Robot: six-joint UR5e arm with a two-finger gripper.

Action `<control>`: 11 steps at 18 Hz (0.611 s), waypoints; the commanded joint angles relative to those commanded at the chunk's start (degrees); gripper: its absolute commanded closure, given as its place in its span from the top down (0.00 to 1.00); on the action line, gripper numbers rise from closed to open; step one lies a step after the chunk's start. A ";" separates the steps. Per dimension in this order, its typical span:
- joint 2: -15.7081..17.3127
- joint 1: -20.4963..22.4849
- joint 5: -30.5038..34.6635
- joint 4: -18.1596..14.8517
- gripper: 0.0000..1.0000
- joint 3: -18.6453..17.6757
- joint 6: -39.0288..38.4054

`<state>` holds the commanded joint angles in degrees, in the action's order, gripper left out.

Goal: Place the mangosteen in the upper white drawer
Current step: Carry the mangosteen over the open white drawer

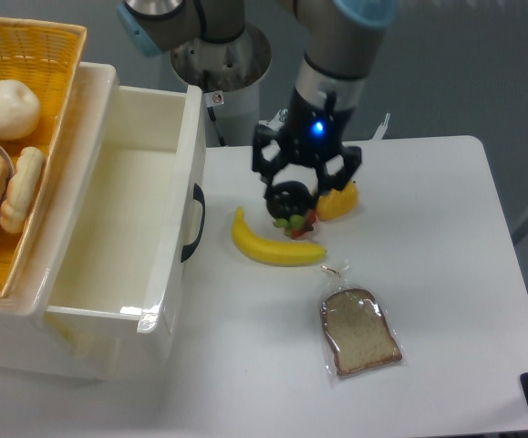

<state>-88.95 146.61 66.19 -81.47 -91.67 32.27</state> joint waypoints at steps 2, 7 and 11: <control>0.96 -0.88 -1.14 -1.32 0.45 0.26 -0.98; 2.29 -5.44 -1.68 -1.68 0.45 0.00 -2.91; 2.38 -8.09 -1.59 -1.85 0.45 -0.53 -3.18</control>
<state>-86.57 138.52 64.60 -83.32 -92.20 29.09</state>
